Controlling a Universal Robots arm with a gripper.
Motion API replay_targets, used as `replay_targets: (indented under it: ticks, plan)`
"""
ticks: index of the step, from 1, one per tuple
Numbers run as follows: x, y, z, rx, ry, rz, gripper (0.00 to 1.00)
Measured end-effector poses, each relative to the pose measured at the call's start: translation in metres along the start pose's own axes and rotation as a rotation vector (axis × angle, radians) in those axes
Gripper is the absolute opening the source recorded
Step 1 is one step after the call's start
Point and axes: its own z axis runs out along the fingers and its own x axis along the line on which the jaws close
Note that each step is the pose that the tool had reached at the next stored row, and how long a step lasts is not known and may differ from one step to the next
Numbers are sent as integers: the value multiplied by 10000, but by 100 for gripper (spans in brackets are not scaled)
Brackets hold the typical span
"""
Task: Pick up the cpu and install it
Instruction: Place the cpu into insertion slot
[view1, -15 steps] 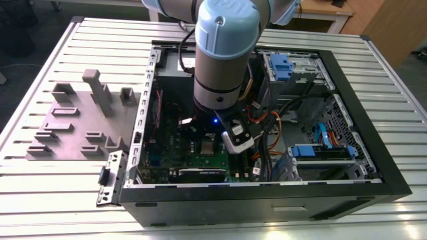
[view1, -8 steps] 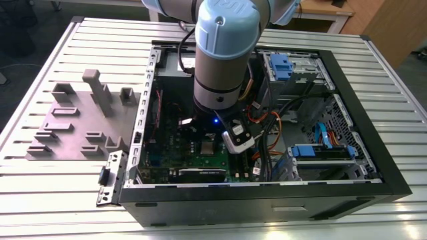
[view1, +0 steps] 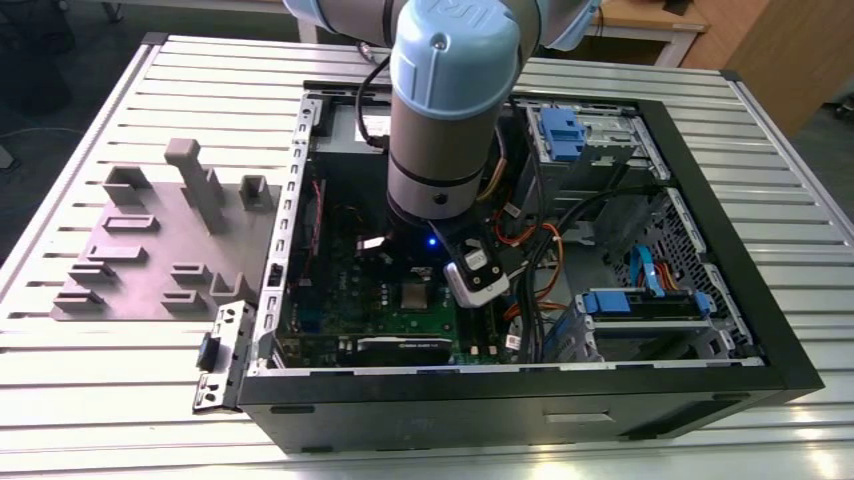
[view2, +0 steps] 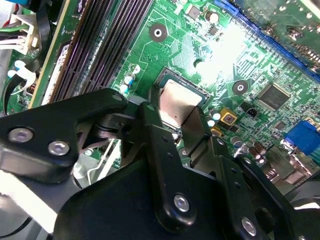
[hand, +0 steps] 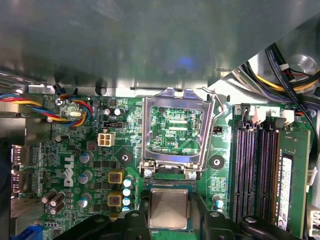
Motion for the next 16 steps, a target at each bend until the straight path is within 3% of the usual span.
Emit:
replay_targets:
  ticks: [1,2,16]
  plan:
    - [0,0,1,-2,0,0,42]
    - [0,0,4,-5,1,1,49]
    - [8,0,-39,-39,0,27,49]
